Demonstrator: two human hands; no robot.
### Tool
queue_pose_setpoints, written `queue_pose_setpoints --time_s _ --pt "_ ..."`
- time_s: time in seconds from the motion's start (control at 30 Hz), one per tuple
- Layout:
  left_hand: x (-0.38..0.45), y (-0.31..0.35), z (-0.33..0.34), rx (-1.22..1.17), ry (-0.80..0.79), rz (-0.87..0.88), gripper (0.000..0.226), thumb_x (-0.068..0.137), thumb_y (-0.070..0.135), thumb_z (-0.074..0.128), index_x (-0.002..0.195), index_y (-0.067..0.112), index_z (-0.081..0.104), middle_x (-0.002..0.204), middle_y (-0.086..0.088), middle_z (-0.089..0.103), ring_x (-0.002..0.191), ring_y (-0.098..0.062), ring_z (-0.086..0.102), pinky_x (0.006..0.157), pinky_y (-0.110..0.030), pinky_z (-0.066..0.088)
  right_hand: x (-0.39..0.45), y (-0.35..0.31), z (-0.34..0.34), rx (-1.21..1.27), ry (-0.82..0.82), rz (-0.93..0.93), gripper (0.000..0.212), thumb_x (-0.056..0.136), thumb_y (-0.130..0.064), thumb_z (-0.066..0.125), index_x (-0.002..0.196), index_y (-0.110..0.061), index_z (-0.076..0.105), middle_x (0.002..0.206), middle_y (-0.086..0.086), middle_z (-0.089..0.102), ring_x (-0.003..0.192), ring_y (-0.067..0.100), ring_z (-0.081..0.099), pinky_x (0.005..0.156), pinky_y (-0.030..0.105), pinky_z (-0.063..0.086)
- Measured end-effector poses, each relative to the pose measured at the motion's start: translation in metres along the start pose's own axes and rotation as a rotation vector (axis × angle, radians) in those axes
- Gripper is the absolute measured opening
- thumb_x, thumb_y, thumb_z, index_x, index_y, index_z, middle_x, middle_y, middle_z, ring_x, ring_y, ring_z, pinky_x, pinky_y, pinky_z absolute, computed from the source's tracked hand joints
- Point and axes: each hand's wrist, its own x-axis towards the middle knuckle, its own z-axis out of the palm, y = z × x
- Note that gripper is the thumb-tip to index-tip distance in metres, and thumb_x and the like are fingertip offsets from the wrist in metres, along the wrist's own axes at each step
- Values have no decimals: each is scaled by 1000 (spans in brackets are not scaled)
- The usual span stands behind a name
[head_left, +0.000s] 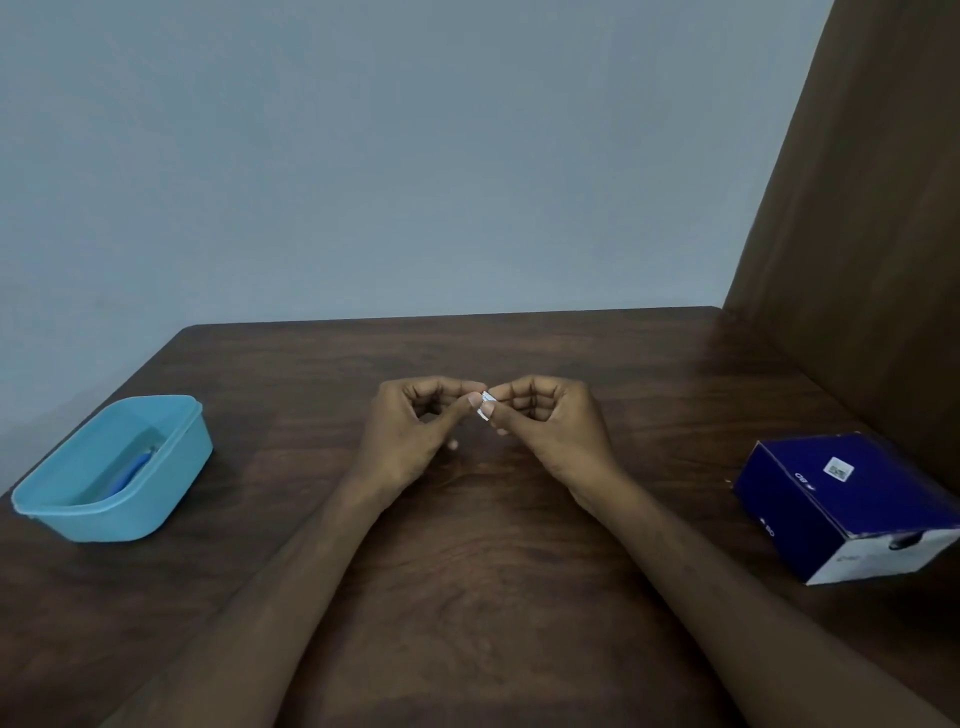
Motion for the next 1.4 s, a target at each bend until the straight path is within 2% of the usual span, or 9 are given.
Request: queue_pose_setpoints --time_s 0.17,0.27,0.4,0.47,0.53,0.67,0.9,1.0,1.4 --pt "-3 2 2 114 -13 57 10 91 17 86 101 17 85 90 3 83 81 -7 75 56 -34 64 0 2 -6 -66 -36 9 15 86 -21 90 92 -9 82 82 8 81 74 14 74 69 30 62" --pt "-7 7 4 409 3 147 10 96 34 80 104 31 85 92 16 82 89 0 75 73 -30 63 -1 2 -10 -122 -12 -6 12 88 -19 88 90 -9 81 78 14 78 66 13 69 66 33 62" --pt "-15 13 10 962 -69 161 35 103 52 59 133 39 70 129 22 71 131 -9 54 84 -35 54 1 9 -16 -205 76 -17 7 91 -22 85 88 -18 80 77 8 79 64 12 69 70 42 62" --pt "-15 8 13 1050 -202 117 48 106 54 52 150 35 58 154 15 57 146 -17 42 103 -40 51 2 10 -21 -225 142 -5 11 91 -27 83 87 -18 78 76 5 78 64 14 70 72 41 62" --pt "-12 6 13 1051 -329 88 59 109 56 45 160 27 48 170 6 42 156 -22 34 124 -39 35 4 9 -24 -115 180 64 11 94 -24 80 88 -17 75 80 5 78 68 14 70 75 40 62" --pt "-14 9 12 1018 -384 51 63 109 57 43 163 26 43 174 4 33 161 -21 28 129 -38 25 1 8 -27 33 272 139 9 98 -13 76 91 -10 70 84 7 75 68 11 69 70 32 61" --pt "-43 28 18 1106 -435 -96 67 112 56 32 170 24 25 180 -3 13 166 -31 12 132 -53 16 -58 -16 -30 -271 315 109 18 94 -12 79 86 -26 69 76 -1 78 58 11 70 73 41 65" --pt "-74 43 34 1091 -467 -157 73 112 59 32 172 22 15 181 -1 1 167 -29 1 133 -52 7 -102 -30 -43 -383 233 90 12 94 -16 80 87 -24 75 69 -7 75 55 -1 67 75 28 59" --pt "-216 107 118 1011 -486 -67 73 112 54 36 170 13 18 181 -6 8 167 -33 3 133 -52 6 -249 -76 -99 -374 326 181 4 93 -21 82 95 -18 80 80 0 82 76 20 81 90 36 64"
